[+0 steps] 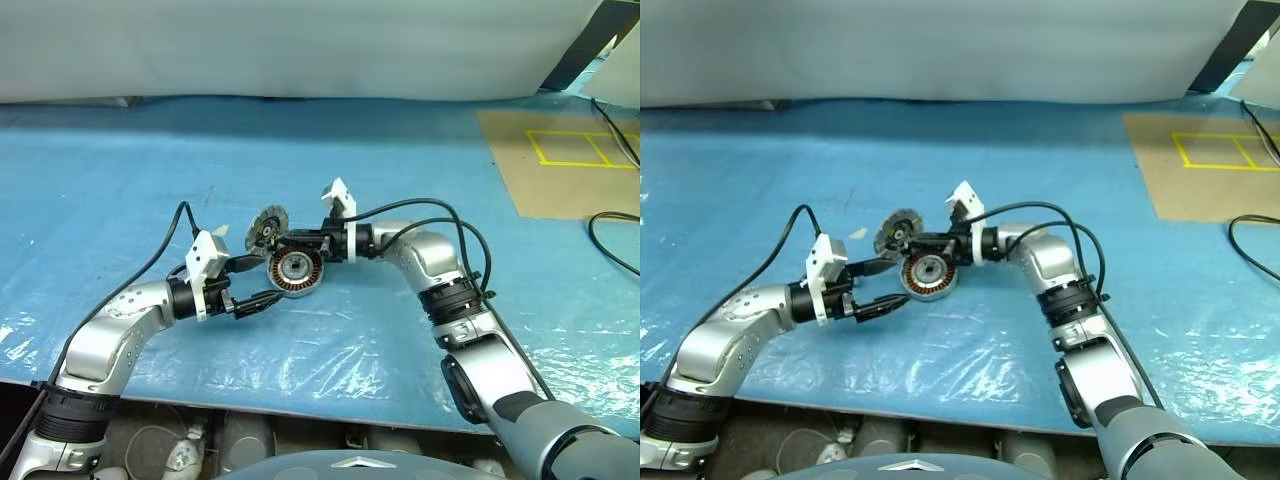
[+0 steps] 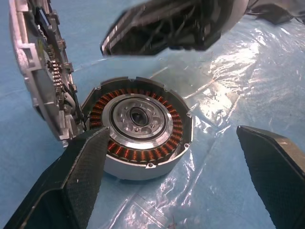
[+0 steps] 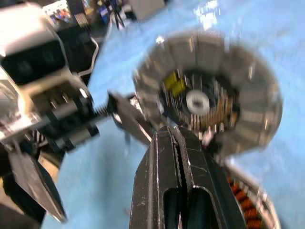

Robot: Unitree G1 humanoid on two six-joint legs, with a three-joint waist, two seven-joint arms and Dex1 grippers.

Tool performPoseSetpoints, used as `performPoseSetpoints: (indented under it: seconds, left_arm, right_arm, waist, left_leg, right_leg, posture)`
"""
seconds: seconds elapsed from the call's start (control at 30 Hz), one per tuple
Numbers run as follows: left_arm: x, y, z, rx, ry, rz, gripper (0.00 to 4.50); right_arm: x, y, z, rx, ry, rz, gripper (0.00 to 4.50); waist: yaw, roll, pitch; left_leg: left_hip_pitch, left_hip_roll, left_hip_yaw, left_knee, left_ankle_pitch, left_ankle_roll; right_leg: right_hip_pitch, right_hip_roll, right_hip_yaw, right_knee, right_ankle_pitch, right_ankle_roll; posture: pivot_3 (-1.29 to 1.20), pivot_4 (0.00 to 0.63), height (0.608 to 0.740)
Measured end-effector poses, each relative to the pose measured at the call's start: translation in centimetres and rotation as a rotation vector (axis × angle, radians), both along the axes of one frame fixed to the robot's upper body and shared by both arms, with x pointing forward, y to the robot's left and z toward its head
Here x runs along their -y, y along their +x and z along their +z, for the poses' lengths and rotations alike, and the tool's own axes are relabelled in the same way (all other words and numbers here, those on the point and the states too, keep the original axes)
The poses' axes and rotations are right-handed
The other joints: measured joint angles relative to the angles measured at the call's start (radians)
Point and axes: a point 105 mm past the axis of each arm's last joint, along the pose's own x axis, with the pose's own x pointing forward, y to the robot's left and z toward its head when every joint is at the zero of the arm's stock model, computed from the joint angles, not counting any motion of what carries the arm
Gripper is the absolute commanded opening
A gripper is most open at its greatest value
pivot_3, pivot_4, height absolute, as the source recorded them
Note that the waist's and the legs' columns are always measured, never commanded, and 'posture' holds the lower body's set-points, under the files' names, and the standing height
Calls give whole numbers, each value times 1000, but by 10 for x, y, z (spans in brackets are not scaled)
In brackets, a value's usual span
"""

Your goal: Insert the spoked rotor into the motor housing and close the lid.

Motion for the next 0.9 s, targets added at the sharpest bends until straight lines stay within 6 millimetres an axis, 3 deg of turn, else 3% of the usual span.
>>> performPoseSetpoints:
  seconds: [0.1, 0.17, 0.3, 0.43, 0.6, 0.7, 0.77, 0.83, 0.9]
  left_arm:
    - [0, 0, 0, 0, 0, -2, 4500]
    - [0, 0, 0, 0, 0, -2, 4500]
    - [0, 0, 0, -1, -1, -2, 4500]
    - [0, 0, 0, -2, -1, -2, 4500]
    - [0, 0, 0, -2, -2, -2, 4500]
    - [0, 0, -1, -2, -3, -1, 4500]
    - [0, 0, 0, -2, -3, -1, 4500]
    - [1, 0, -1, -2, -5, -2, 4500]
    - [1, 0, -1, -2, -6, -2, 4500]
  right_arm:
    - [-3, -1, -16, 32, -92, -8, 18]
    - [0, 1, -46, 69, -246, -22, 18]
    - [-1, 0, -56, 277, -377, 35, 18]
    - [0, 3, -55, 261, -362, 9, 18]
    - [-1, 5, -47, 45, -202, -53, 18]
    - [-5, -1, -15, -58, -2, -22, 18]
    - [-7, -4, 0, -31, 29, 5, 18]
    - [-7, -6, -7, 23, -47, 15, 18]
    - [-4, -7, -35, 48, -186, 16, 18]
  waist:
    - [-1, 0, 0]
    - [-1, 0, 0]
    - [-2, 0, -1]
    - [-1, 1, -1]
    - [-1, 1, 0]
    - [1, 1, 0]
    - [1, 0, -1]
    - [1, 0, -1]
    - [0, 0, -1]
  left_leg:
    - [0, 0, 0, 0, -1, -2]
    - [0, 0, 0, 0, -1, -2]
    - [13, 0, 0, -1, -1, -2]
    - [23, 0, 0, -2, -2, -1]
    - [18, 0, 0, -3, -1, -1]
    - [2, 0, 0, -1, 1, 2]
    - [1, -1, 0, -1, 1, 2]
    - [0, 0, -2, -1, 0, -1]
    - [0, 0, -2, -1, -2, -4]
  right_leg:
    - [0, 1, 0, 0, 0, -1]
    - [0, 1, 0, 0, 0, -1]
    - [12, -1, 0, -2, -4, -4]
    - [22, -4, 2, -4, -6, -3]
    - [17, -4, 2, -5, -5, -4]
    - [3, -2, 1, -1, -2, 1]
    - [1, 0, 0, 0, -2, 0]
    - [1, 2, -2, 0, -3, -1]
    - [1, 2, -2, 0, -3, -1]
  posture:
    - [0, 150, 740]
    - [0, 150, 740]
    - [0, 150, 740]
    - [0, 150, 740]
    - [0, 150, 740]
    - [0, 150, 740]
    - [0, 150, 740]
    - [0, 150, 740]
    - [0, 150, 740]
